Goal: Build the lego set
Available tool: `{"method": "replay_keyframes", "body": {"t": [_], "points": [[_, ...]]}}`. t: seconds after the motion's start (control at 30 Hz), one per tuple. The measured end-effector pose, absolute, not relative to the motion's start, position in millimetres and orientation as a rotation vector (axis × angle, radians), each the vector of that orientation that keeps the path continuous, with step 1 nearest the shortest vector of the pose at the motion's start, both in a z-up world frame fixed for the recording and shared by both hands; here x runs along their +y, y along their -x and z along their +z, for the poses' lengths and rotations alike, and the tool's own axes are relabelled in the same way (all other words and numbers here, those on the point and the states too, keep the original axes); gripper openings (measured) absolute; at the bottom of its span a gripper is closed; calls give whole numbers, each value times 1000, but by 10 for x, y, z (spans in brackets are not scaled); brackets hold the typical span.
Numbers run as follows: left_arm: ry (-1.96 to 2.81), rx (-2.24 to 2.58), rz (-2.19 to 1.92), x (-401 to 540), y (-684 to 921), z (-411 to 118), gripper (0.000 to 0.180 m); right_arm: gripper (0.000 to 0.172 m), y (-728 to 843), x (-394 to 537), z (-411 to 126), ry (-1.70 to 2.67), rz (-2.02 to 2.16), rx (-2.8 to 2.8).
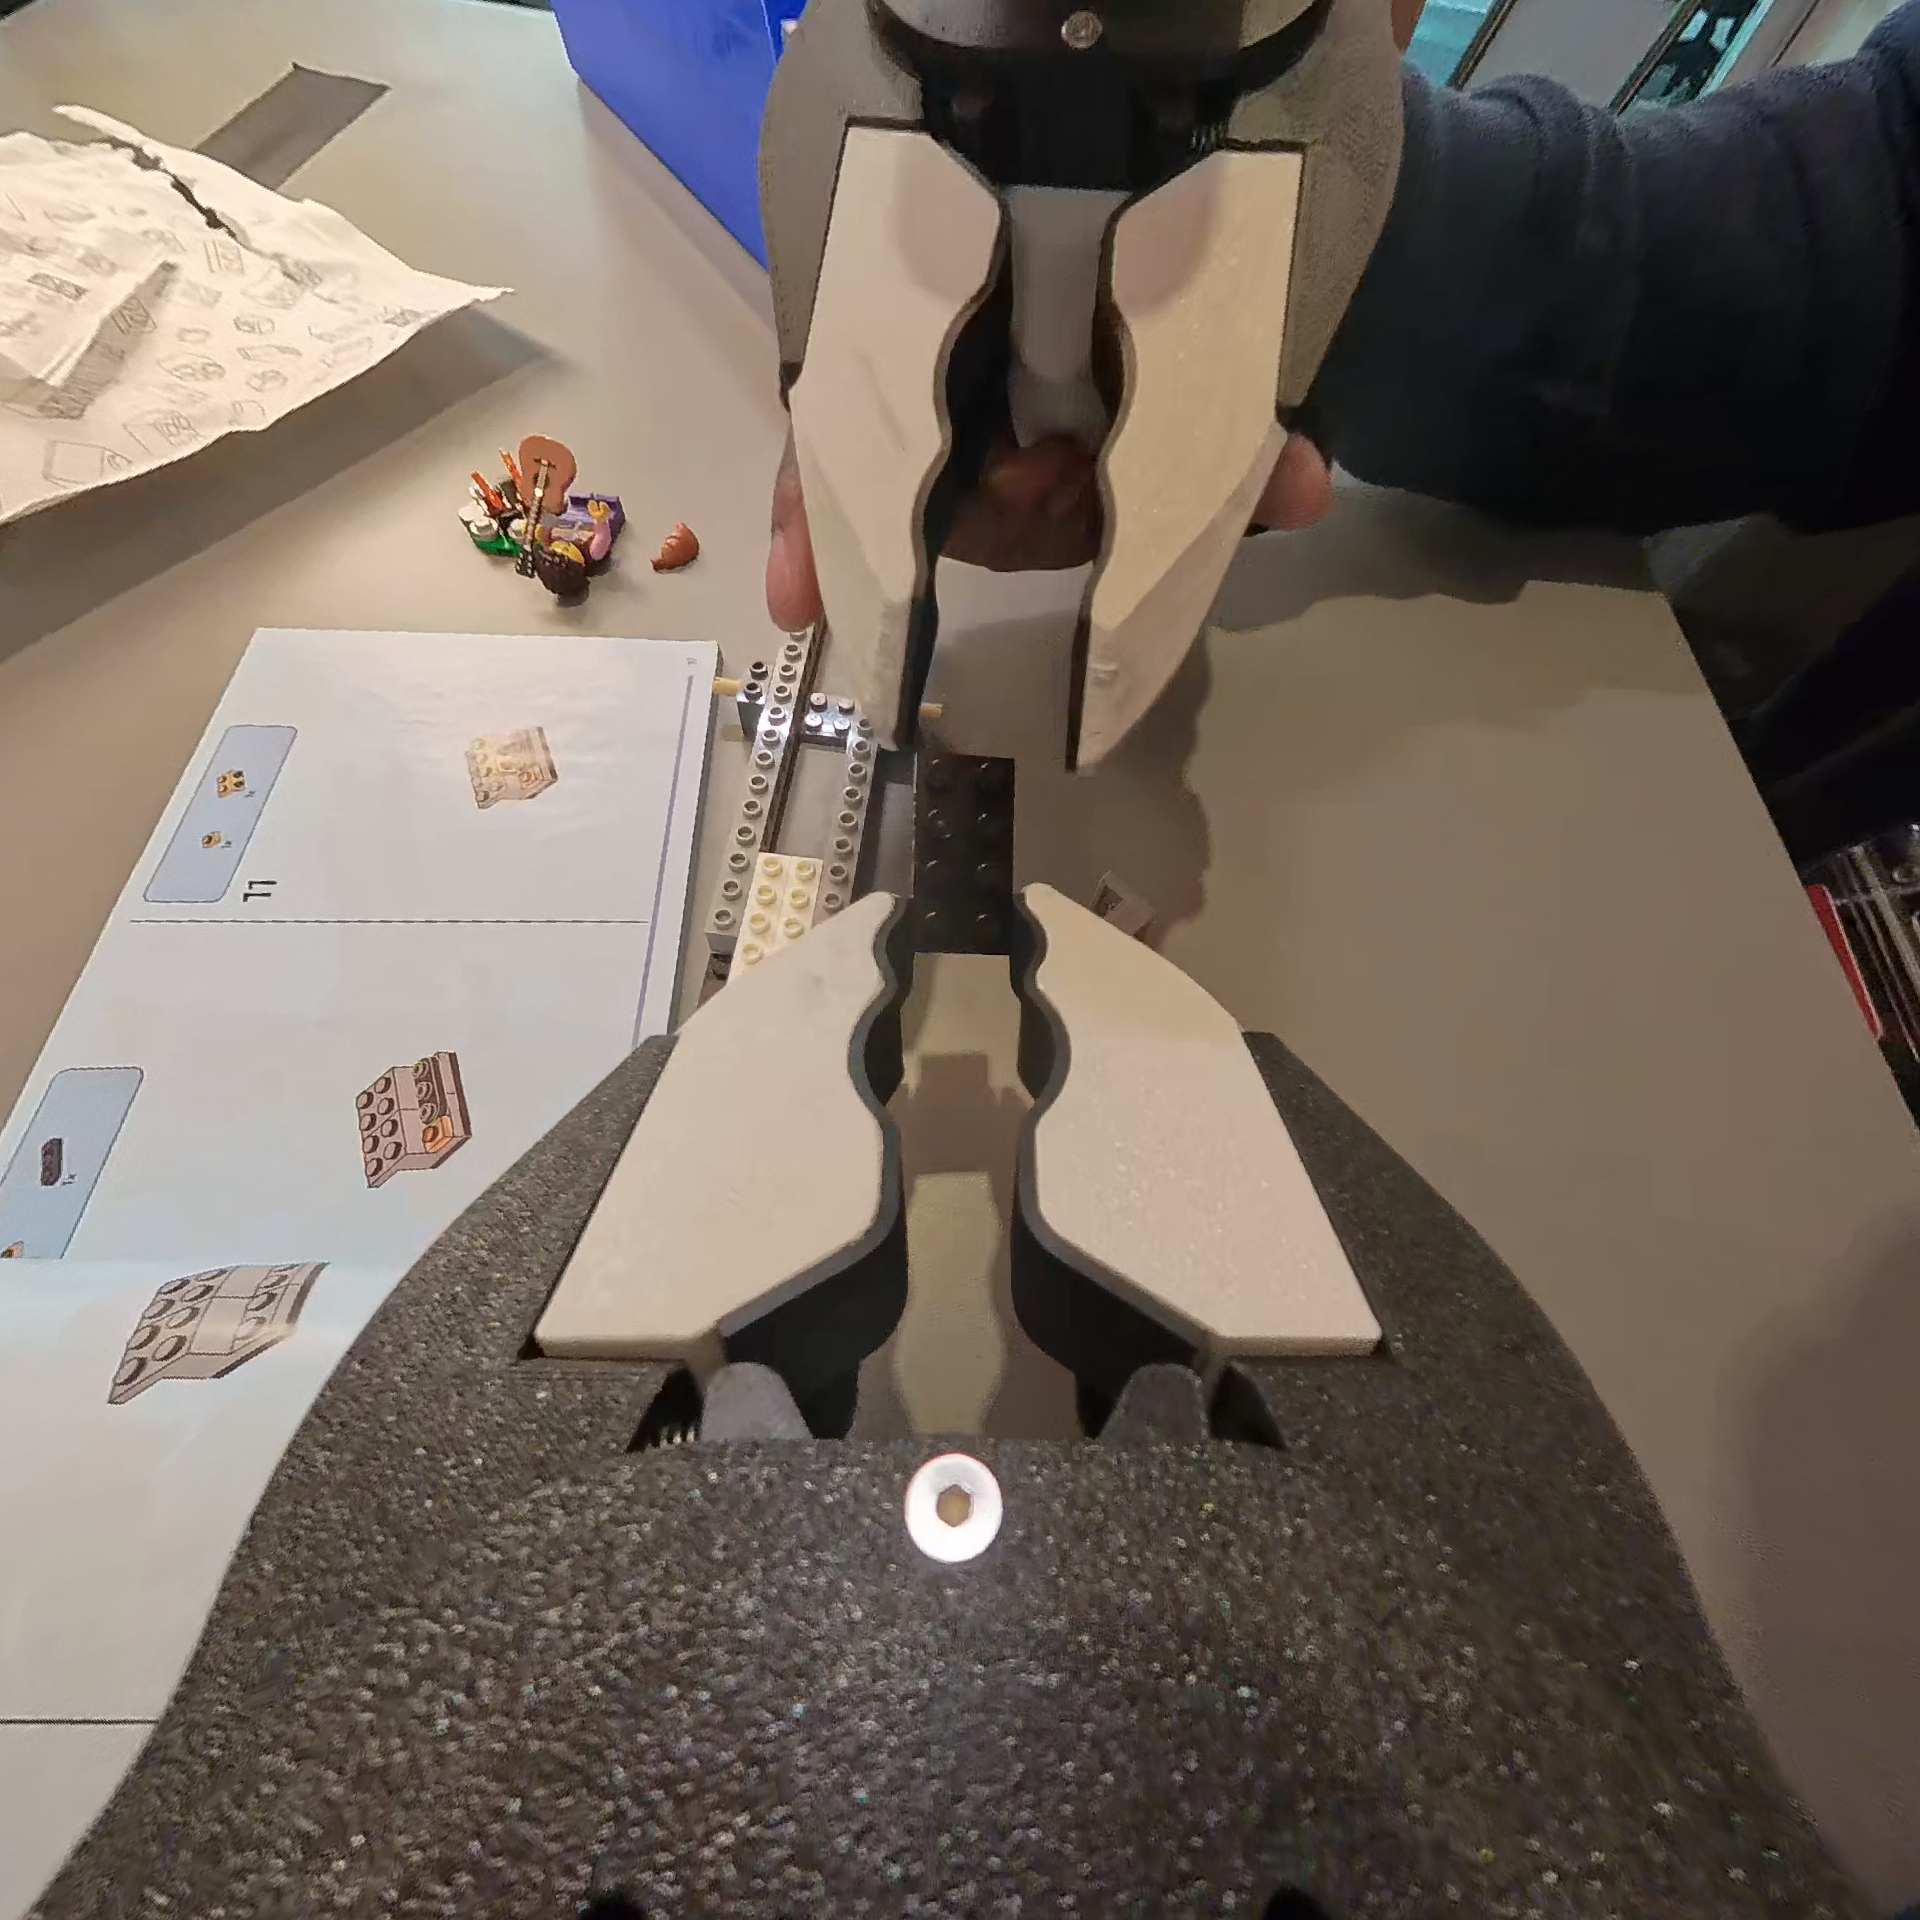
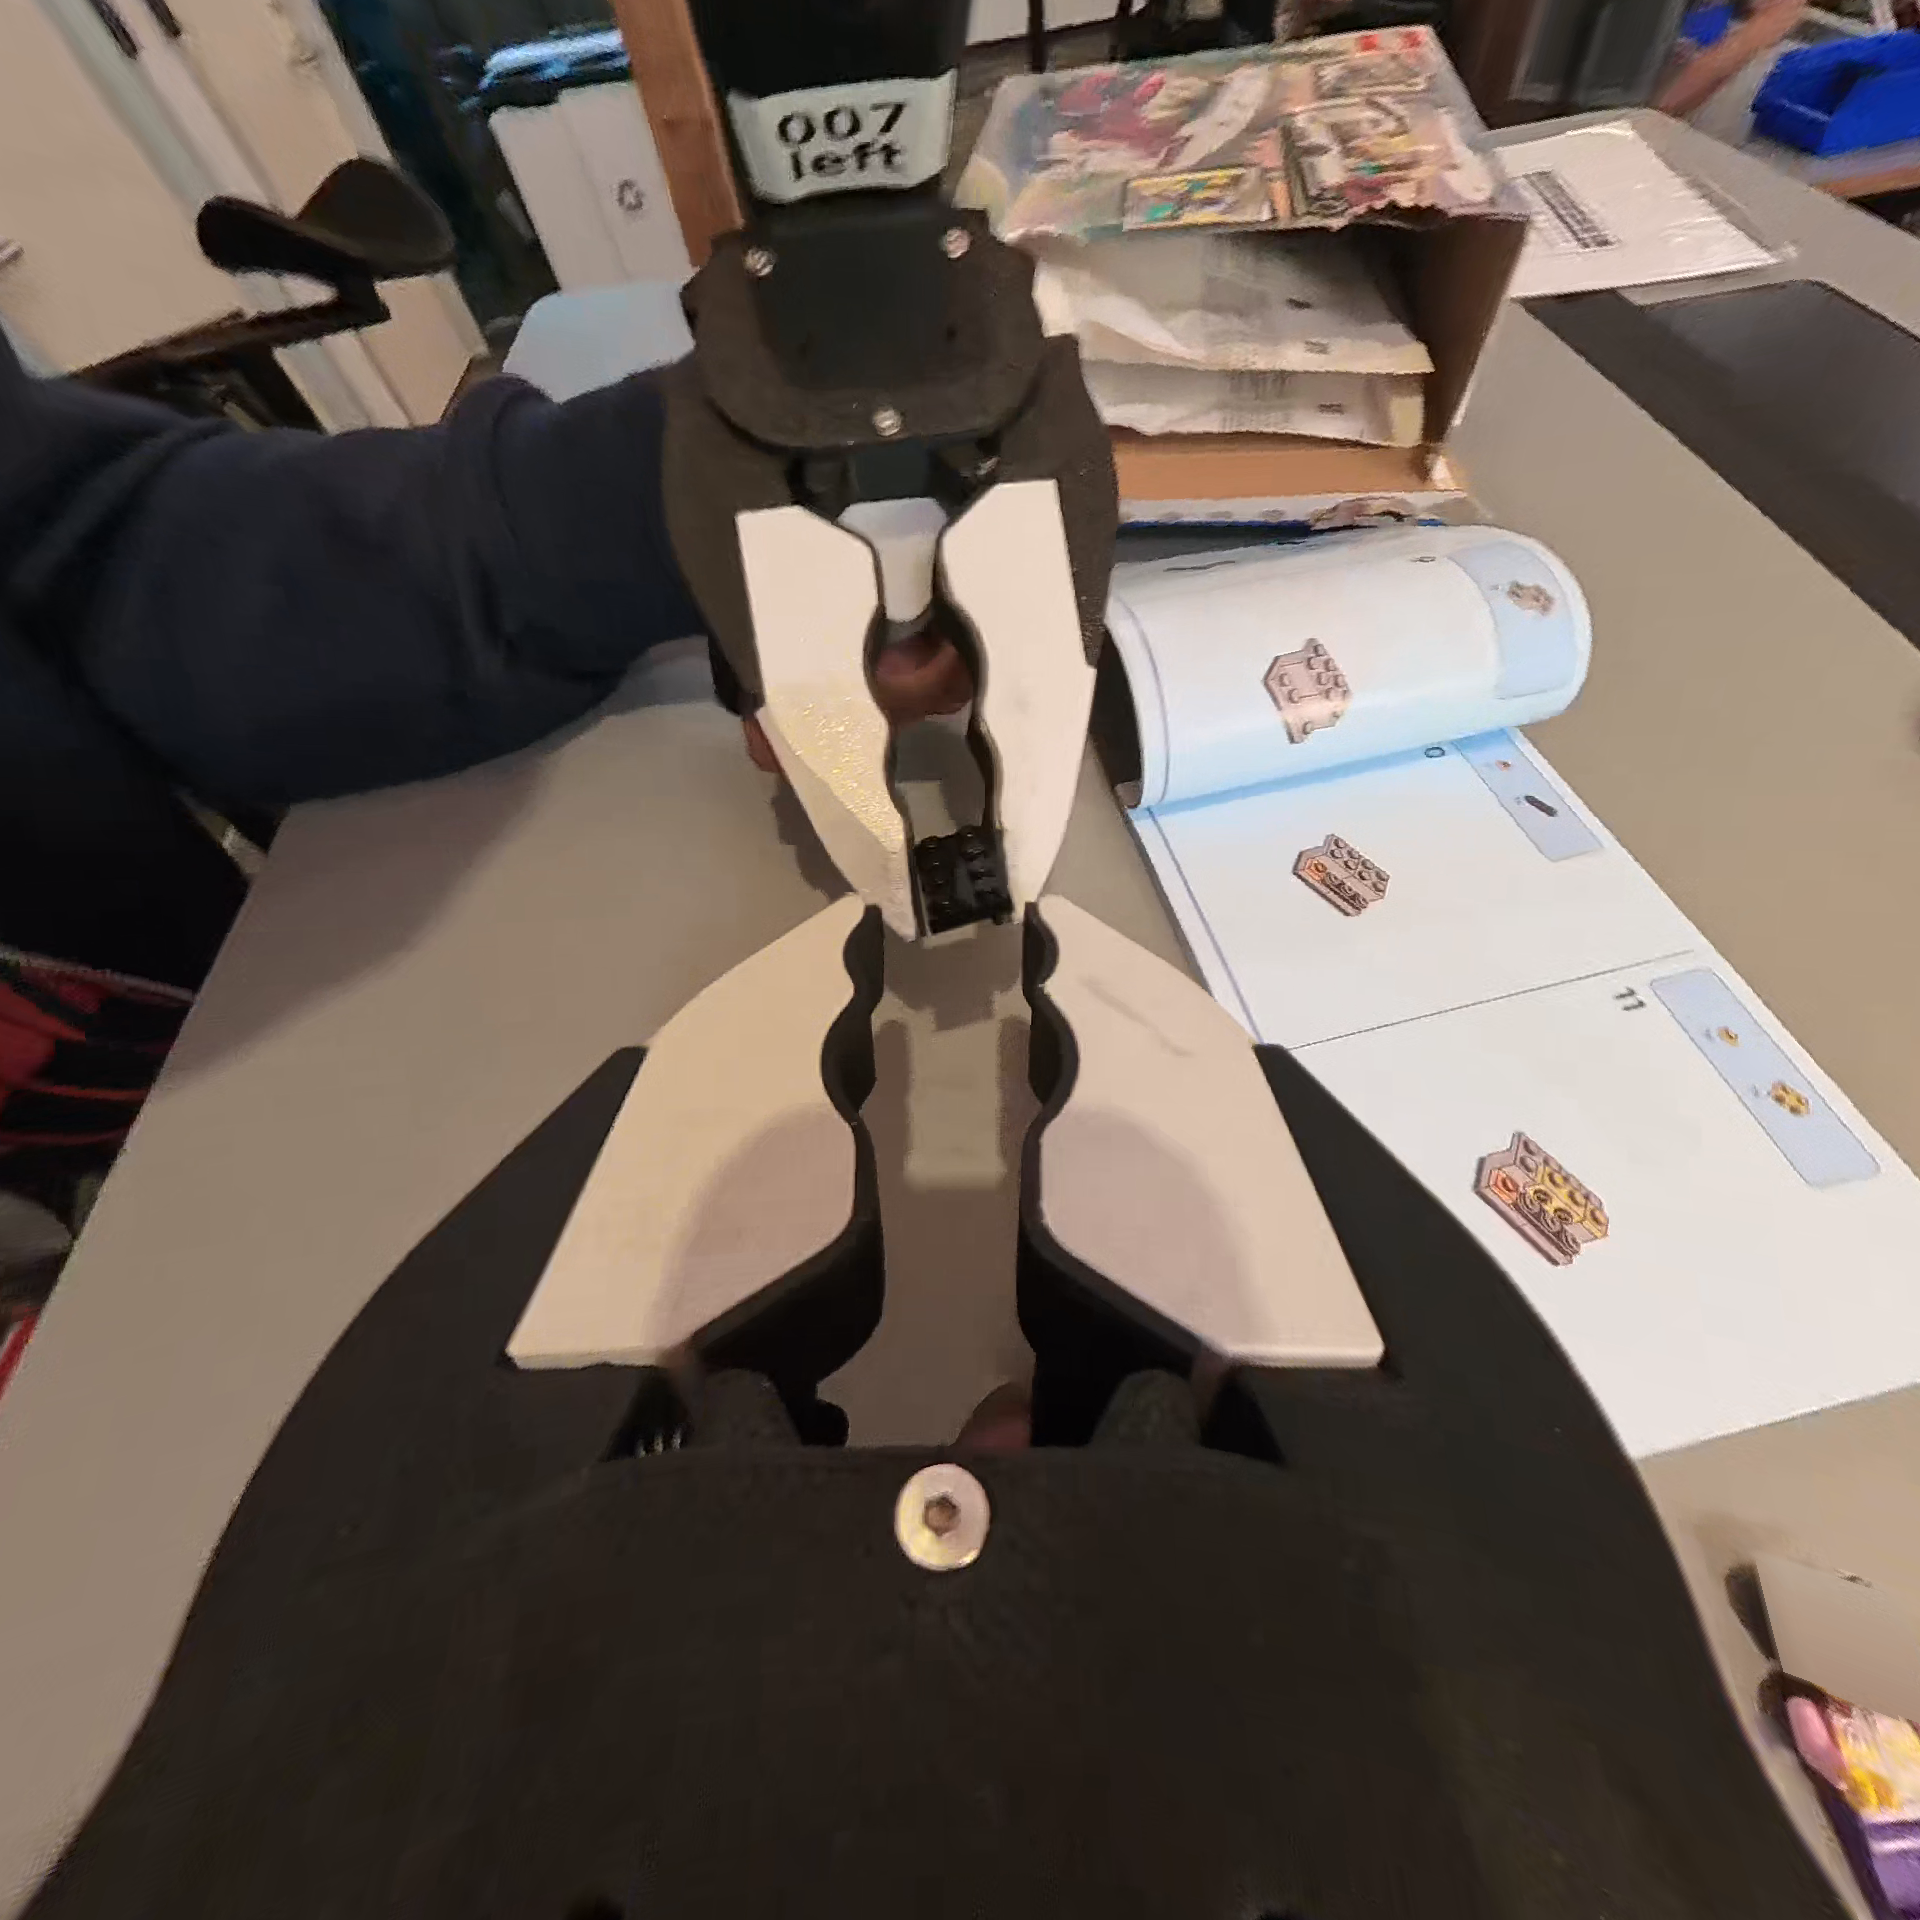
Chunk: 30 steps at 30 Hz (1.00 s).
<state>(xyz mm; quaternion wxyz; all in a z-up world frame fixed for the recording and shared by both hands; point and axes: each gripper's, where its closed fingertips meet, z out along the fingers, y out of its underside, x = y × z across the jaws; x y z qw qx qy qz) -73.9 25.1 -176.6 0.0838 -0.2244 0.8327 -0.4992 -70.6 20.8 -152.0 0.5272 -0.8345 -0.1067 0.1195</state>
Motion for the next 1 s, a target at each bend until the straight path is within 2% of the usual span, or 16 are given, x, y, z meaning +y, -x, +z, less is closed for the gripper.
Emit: {"method": "replay_keyframes", "body": {"t": [0.23,0.33,0.57,0.67,1.0], "points": [[637,2568,-1449,166,814,-1857,17,22,778,220,-1614,2013,182,-341],[634,2560,-1495,131,825,-1827,17,17,800,201,-1662,2026,181,-341],[659,2538,-1604,79,828,-1778,17,16,789,155,-1643,1950,218,-281],[637,2504,-1582,96,800,-1750,17,25,718,151,-1656,1976,288,-180],[534,2377,-1503,130,698,-1688,17,29,727,131,-1618,1954,736,157]]}}
